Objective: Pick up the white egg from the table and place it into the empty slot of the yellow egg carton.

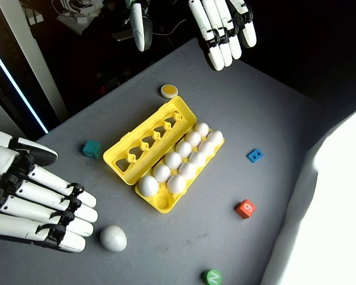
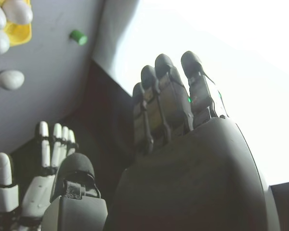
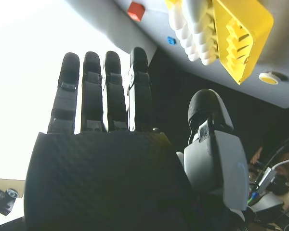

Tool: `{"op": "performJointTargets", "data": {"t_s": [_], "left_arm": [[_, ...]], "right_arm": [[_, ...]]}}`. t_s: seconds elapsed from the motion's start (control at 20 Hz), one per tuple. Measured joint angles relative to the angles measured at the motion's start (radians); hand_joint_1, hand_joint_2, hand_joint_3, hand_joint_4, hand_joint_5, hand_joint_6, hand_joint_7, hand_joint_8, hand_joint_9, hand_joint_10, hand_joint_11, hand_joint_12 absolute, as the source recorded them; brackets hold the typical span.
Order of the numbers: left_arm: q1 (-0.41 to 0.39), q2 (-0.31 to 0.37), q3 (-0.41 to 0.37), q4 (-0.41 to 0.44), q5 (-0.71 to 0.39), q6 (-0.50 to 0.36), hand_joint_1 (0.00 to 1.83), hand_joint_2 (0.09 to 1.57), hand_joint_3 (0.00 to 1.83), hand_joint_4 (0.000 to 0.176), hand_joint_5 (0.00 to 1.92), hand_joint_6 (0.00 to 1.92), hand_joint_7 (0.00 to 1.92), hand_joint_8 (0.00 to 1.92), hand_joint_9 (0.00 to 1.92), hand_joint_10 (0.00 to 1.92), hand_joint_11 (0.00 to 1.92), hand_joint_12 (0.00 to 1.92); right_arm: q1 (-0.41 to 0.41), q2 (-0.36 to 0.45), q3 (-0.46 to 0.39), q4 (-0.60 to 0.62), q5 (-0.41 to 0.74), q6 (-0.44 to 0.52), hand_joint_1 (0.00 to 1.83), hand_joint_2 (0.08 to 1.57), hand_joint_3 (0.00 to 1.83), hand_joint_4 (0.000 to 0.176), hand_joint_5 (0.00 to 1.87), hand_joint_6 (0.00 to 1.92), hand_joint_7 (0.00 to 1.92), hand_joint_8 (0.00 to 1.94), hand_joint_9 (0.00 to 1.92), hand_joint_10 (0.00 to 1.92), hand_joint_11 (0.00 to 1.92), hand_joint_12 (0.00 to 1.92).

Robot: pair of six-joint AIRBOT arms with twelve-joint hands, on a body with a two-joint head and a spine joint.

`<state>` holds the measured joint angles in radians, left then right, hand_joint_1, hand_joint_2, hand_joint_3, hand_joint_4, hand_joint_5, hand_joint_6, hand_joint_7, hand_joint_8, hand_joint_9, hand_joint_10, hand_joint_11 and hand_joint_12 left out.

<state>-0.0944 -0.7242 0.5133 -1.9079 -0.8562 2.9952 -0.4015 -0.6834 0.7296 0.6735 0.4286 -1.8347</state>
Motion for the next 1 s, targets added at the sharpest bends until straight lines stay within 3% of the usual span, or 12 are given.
{"op": "performJointTargets", "data": {"t_s": [0.05, 0.1, 0.25, 0.6, 0.65, 0.7, 0.85, 1.0], "left_arm": [[0.000, 0.000, 0.000, 0.000, 0.000, 0.000, 0.00, 1.12, 0.20, 0.000, 0.03, 0.04, 0.06, 0.04, 0.04, 0.03, 0.00, 0.01], [0.000, 0.000, 0.000, -0.002, -0.001, 0.000, 0.00, 1.20, 0.02, 0.000, 0.07, 0.00, 0.09, 0.00, 0.05, 0.00, 0.00, 0.00], [0.000, 0.000, 0.000, 0.006, 0.002, 0.000, 0.00, 1.21, 0.01, 0.000, 0.07, 0.01, 0.09, 0.00, 0.05, 0.00, 0.01, 0.00], [0.000, 0.000, 0.000, 0.001, 0.000, 0.000, 0.00, 1.20, 0.00, 0.000, 0.09, 0.01, 0.11, 0.01, 0.06, 0.00, 0.01, 0.01], [0.000, 0.000, 0.000, 0.001, 0.000, 0.000, 0.00, 1.21, 0.01, 0.000, 0.08, 0.00, 0.09, 0.00, 0.04, 0.00, 0.00, 0.00], [0.000, 0.000, 0.000, 0.000, 0.000, 0.000, 0.00, 1.21, 0.01, 0.000, 0.07, 0.00, 0.08, 0.00, 0.04, 0.00, 0.00, 0.00], [0.000, 0.000, 0.000, 0.001, 0.000, 0.000, 0.00, 1.21, 0.01, 0.000, 0.06, 0.00, 0.07, 0.00, 0.03, 0.00, 0.00, 0.00], [0.000, 0.000, 0.000, 0.001, 0.001, 0.000, 0.00, 1.22, 0.01, 0.000, 0.07, 0.01, 0.07, 0.01, 0.03, 0.01, 0.00, 0.00]], "right_arm": [[-0.002, -0.005, 0.007, 0.001, 0.003, 0.000, 0.08, 1.18, 0.14, 0.000, 0.27, 0.07, 0.22, 0.05, 0.16, 0.07, 0.01, 0.35], [-0.007, -0.012, 0.013, 0.005, 0.006, 0.000, 0.09, 1.24, 0.02, 0.000, 0.26, 0.01, 0.20, 0.00, 0.14, 0.01, 0.00, 0.33], [-0.009, -0.022, 0.023, 0.003, 0.016, 0.000, 0.13, 1.22, 0.00, 0.000, 0.27, 0.00, 0.22, 0.01, 0.19, 0.01, 0.00, 0.47], [-0.015, -0.073, 0.096, 0.001, 0.034, 0.000, 0.14, 1.20, 0.00, 0.000, 0.19, 0.00, 0.15, 0.00, 0.13, 0.00, 0.00, 0.37], [-0.015, -0.081, 0.105, 0.000, 0.034, 0.000, 0.14, 1.04, 0.00, 0.049, 0.18, 0.00, 0.04, 0.00, 0.02, 0.00, 0.00, 0.13], [-0.022, -0.100, 0.123, -0.001, 0.039, -0.001, 0.16, 0.92, 0.00, 0.103, 0.19, 0.00, 0.01, 0.00, 0.00, 0.00, 0.00, 0.03], [-0.027, -0.148, 0.167, 0.001, 0.029, -0.001, 0.15, 0.85, 0.00, 0.125, 0.15, 0.00, 0.00, 0.00, 0.00, 0.00, 0.00, 0.00], [-0.040, -0.209, 0.230, -0.005, 0.039, -0.011, 0.20, 0.83, 0.00, 0.122, 0.20, 0.02, 0.00, 0.00, 0.00, 0.00, 0.00, 0.00]]}}
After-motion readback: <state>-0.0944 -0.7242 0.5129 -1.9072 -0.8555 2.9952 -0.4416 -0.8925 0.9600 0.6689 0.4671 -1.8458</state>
